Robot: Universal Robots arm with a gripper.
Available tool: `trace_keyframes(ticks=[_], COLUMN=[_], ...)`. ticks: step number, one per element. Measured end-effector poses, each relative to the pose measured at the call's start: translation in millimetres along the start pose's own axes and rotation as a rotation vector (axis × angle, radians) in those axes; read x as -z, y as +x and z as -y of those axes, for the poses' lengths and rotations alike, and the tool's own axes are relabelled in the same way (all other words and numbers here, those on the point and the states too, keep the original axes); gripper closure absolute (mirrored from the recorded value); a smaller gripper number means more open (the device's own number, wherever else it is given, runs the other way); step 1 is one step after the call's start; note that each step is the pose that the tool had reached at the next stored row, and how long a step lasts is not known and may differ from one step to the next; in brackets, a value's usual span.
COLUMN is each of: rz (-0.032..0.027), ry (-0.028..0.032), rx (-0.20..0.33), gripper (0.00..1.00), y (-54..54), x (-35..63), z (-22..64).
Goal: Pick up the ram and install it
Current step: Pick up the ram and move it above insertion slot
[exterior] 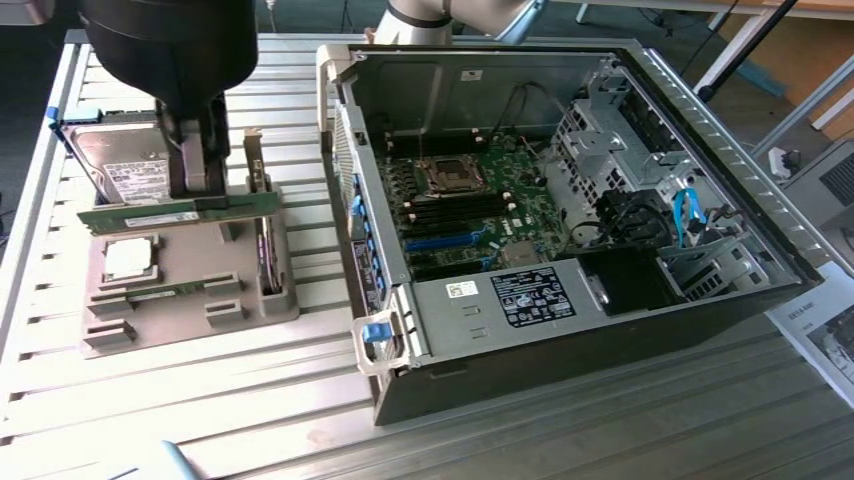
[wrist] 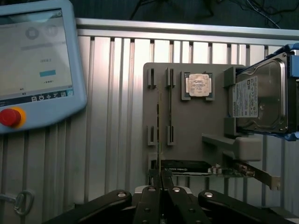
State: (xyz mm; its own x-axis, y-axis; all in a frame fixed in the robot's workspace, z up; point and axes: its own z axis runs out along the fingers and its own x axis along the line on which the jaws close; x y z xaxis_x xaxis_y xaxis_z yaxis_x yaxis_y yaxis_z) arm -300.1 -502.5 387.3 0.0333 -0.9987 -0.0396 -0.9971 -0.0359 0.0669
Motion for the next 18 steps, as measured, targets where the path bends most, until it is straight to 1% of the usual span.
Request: trace_keyframes(ticks=[5,6,7,14,17,18], rz=[-0.0002,-0.0001,-0.0002,-0.0002,-0.0002,-0.0003], ry=[-0.0001,0.0,-0.0001,-0.0001,-0.0001,-0.0002], rx=[0.001,0.001,0.002,0.003,0.003,0.004], gripper=[0.88,0.88,0.88,0.88,0.88,0.88], y=[0.4,0.5,0.7,1.5,2.0,2.1], x=[0.8,1.0,1.4,2.6,3.5,3.8], z=[10.9,14.6,20.7,38.7,51.3,53.8])
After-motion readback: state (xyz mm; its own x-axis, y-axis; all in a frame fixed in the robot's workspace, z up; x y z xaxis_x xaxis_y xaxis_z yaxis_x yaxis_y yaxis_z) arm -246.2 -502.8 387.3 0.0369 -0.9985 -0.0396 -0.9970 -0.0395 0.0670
